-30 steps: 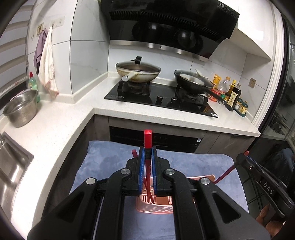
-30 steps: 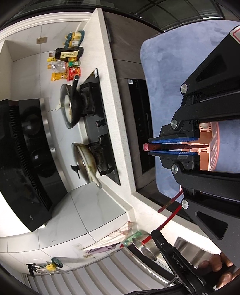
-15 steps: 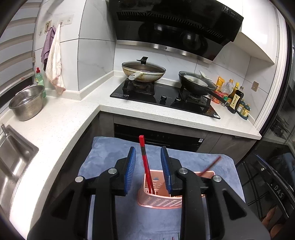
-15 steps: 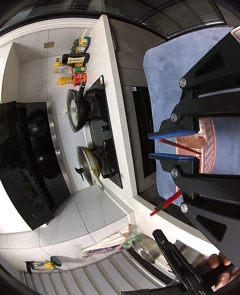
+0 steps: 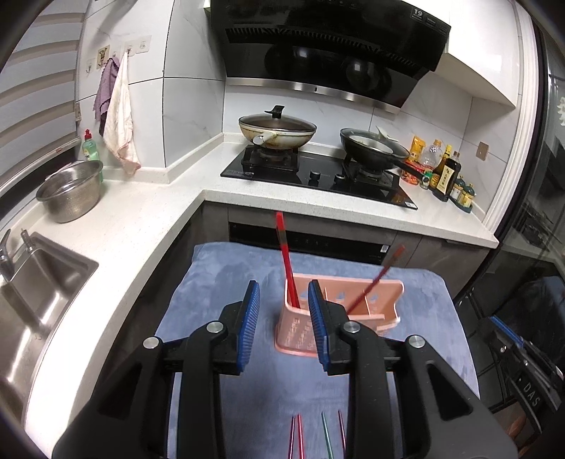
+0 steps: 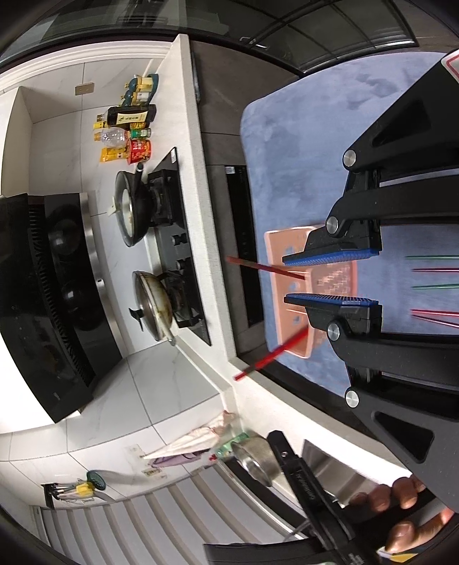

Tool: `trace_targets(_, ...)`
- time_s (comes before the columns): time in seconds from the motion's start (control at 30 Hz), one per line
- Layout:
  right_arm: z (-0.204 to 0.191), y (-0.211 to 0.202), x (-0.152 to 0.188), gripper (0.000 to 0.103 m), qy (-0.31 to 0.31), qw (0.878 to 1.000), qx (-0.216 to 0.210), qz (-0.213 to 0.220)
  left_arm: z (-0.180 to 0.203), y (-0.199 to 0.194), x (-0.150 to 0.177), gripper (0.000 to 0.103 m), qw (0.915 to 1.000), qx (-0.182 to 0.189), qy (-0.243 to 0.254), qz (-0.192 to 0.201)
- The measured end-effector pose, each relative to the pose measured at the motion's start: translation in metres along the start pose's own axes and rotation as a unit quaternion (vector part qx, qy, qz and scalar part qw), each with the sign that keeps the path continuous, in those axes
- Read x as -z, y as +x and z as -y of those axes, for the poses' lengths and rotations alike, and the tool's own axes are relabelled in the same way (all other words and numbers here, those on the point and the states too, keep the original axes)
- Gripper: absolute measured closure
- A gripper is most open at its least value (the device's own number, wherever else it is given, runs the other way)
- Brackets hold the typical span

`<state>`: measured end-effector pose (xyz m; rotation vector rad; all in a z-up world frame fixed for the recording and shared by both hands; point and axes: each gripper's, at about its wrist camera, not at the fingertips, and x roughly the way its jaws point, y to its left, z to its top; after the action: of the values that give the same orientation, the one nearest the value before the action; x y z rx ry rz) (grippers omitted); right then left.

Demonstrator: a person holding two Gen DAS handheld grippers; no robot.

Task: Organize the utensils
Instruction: 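Move the left tool to a dark red chopstick while the right tool approaches a green chopstick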

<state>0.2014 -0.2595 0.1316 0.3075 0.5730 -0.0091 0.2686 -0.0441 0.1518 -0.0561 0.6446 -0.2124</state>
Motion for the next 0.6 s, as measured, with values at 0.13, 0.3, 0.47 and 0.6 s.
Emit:
trace_targets(0.13,0.002,-0.013,0.028,0.086,-0.002,1.0,0.004,-0.017,0.0,-0.011,0.021,0.076,1.0,0.0,0.004,-0.009)
trace_targets(0.3,0.006,-0.027,0.073,0.086,-0.006,0.999,0.016,-0.047,-0.002,-0.021,0.061,0.076,0.9993,-0.003,0.018,-0.033)
trace_targets(0.47,0.016,-0.034,0.12,0.086,-0.006,0.996,0.03,-0.088,-0.01,-0.021,0.107,0.075,0.9974,-0.006,0.021,-0.068)
trace_targets(0.6,0.021,-0.036,0.156,0.086,0.001,0.992,0.036,-0.12,-0.019,-0.018,0.147,0.075,0.9945,-0.012,0.017,-0.103)
